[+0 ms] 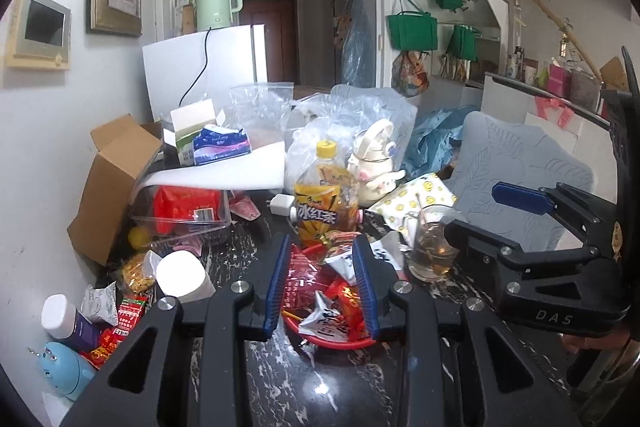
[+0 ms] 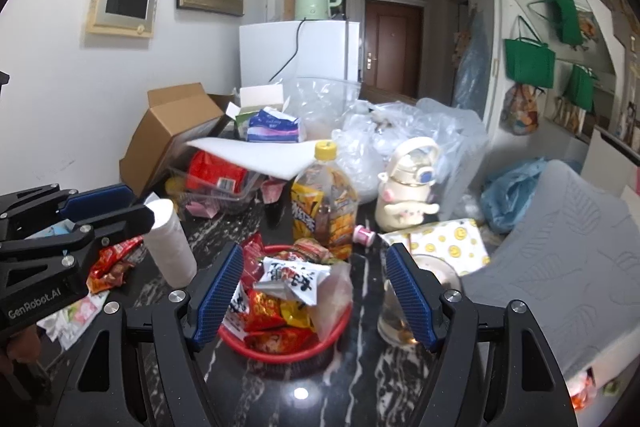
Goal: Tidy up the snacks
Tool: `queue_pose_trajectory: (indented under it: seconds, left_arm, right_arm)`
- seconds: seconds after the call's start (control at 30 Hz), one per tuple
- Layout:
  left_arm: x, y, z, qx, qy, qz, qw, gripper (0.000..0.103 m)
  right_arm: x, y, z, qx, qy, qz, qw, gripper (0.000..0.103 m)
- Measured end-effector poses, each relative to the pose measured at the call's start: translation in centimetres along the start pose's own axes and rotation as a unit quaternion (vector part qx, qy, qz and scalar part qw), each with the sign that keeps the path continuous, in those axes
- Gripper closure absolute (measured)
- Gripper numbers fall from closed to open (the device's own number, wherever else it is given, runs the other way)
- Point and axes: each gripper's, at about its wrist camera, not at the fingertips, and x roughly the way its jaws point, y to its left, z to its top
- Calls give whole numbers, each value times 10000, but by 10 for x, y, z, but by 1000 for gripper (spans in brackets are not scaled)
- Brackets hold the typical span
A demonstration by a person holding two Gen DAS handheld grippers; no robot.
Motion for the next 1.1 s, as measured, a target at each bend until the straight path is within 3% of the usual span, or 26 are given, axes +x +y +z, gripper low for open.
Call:
queue_pose_trajectory:
  seconds: [0.37, 0.4, 0.43, 0.5, 1.1]
  left_arm:
    - [-32, -23, -15, -37, 132, -167, 9998, 71]
    - [-35, -26, -18, -25, 139, -185, 9997, 63]
    - [-37, -27, -20, -24, 133, -206, 9997, 49]
    - [-45, -31, -27, -45, 42, -221, 9997, 37]
    - [-49, -48, -86, -148, 294, -125, 9994, 35]
  right_arm:
    - [-57, -3, -23, -6, -204, -276, 9994, 12]
    - [-60, -3, -26, 7, -187, -274, 9994, 10]
    - [-61, -3, -28, 13, -173, -273, 9995, 9]
    - [-66, -2, -35, 39, -154, -301, 9994, 9]
    - [-79, 1, -107, 286, 181, -414, 9986, 9]
